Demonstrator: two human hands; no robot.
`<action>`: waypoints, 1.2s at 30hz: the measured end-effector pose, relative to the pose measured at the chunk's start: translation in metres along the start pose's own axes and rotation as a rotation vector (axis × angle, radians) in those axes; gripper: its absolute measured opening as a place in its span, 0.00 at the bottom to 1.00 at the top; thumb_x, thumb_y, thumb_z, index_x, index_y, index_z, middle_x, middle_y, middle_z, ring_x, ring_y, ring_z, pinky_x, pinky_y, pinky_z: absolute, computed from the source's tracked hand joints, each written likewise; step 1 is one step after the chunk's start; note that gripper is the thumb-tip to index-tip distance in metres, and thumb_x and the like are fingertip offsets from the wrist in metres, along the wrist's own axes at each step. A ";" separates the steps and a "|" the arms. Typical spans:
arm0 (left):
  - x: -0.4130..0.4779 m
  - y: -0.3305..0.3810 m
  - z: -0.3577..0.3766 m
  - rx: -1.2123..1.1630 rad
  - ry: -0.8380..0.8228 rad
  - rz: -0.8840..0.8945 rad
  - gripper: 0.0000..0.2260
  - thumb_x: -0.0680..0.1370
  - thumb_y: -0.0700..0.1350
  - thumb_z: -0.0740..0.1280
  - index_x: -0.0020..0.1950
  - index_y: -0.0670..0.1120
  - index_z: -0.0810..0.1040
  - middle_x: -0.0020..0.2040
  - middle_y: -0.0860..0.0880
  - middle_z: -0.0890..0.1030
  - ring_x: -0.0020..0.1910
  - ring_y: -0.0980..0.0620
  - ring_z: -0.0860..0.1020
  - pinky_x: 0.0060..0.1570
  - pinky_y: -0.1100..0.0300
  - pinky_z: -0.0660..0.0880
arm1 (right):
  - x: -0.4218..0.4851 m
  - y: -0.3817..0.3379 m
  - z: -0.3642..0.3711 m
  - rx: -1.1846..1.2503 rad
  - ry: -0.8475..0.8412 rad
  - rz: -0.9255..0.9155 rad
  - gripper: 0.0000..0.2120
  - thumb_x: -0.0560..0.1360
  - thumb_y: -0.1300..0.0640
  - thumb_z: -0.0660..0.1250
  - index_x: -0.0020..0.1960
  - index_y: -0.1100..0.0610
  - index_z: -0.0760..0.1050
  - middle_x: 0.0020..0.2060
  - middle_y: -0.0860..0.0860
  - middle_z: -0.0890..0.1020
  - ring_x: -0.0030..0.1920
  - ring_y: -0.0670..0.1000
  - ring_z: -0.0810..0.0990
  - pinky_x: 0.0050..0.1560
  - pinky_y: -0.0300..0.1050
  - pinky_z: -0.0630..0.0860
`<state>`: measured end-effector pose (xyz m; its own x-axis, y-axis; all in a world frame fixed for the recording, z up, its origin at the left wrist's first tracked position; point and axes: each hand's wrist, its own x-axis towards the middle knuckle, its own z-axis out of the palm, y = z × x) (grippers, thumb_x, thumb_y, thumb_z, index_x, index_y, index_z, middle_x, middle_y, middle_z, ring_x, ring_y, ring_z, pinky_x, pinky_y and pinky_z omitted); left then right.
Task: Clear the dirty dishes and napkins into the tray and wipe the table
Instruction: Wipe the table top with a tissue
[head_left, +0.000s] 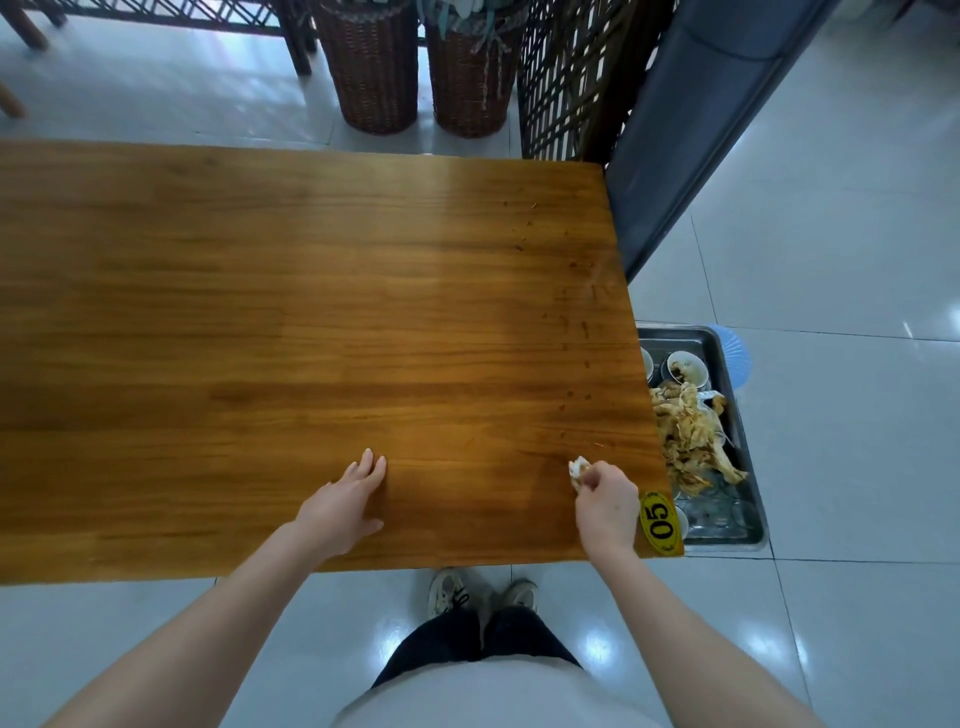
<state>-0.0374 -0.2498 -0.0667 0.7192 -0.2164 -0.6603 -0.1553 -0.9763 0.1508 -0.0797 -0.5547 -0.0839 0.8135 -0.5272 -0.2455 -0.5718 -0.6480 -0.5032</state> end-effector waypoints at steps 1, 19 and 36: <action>-0.001 0.000 0.001 0.000 0.001 0.003 0.39 0.79 0.48 0.67 0.79 0.51 0.43 0.79 0.49 0.41 0.78 0.50 0.52 0.68 0.54 0.69 | -0.005 -0.005 0.005 0.004 -0.021 -0.022 0.09 0.75 0.69 0.64 0.39 0.59 0.76 0.36 0.50 0.76 0.39 0.50 0.74 0.39 0.44 0.72; -0.002 0.009 0.005 -0.023 0.052 -0.047 0.37 0.79 0.45 0.66 0.79 0.50 0.43 0.80 0.49 0.42 0.78 0.50 0.50 0.70 0.56 0.66 | 0.040 0.046 -0.039 0.107 -0.025 0.116 0.10 0.74 0.66 0.67 0.37 0.54 0.77 0.39 0.50 0.81 0.39 0.45 0.77 0.36 0.37 0.70; 0.006 0.040 0.013 -0.144 0.062 -0.310 0.33 0.81 0.48 0.61 0.79 0.46 0.45 0.80 0.47 0.44 0.78 0.48 0.53 0.71 0.55 0.65 | 0.055 0.041 -0.041 0.070 -0.290 -0.296 0.07 0.76 0.67 0.64 0.44 0.59 0.79 0.40 0.48 0.77 0.43 0.47 0.74 0.45 0.39 0.71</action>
<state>-0.0479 -0.2897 -0.0738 0.7579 0.0951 -0.6454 0.1705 -0.9838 0.0552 -0.0628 -0.6324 -0.0841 0.9437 -0.1405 -0.2995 -0.3079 -0.7041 -0.6398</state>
